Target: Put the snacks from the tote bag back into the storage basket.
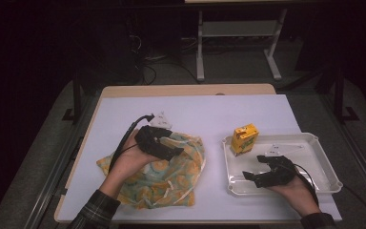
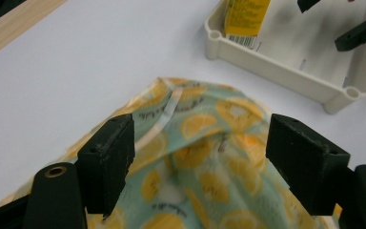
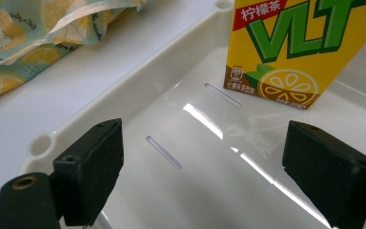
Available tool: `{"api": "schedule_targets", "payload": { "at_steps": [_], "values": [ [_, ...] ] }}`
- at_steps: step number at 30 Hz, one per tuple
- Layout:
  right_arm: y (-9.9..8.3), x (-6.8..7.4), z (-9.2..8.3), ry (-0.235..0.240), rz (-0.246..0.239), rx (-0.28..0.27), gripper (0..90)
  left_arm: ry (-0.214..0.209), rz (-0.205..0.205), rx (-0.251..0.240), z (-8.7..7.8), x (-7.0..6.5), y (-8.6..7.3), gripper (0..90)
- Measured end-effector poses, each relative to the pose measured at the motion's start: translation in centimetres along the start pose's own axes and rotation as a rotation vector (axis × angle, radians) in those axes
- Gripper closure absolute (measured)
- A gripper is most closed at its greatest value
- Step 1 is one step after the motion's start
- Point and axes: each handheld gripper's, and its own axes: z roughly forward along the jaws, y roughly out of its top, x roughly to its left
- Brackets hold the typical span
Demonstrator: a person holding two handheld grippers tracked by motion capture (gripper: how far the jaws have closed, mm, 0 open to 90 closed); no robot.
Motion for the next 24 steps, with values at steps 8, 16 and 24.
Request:
{"api": "schedule_targets", "payload": {
  "at_steps": [8, 16, 24],
  "values": [
    [0.0, 0.0, 0.0, -0.003, 0.007, 0.003, 13.8, 0.031, -0.022, -0.022, -1.6, 0.6, -3.1, 24.5],
    [0.0, 0.1, 0.0, -0.007, 0.01, 0.009, 13.9, 0.065, -0.048, -0.046, -3.3, 1.1, -5.8, 24.5],
    [0.2, 0.0, -0.3, -0.013, 0.008, 0.0, 17.9, 0.093, -0.067, -0.076, -4.0, 1.5, -7.9, 24.5]
  ]
}}
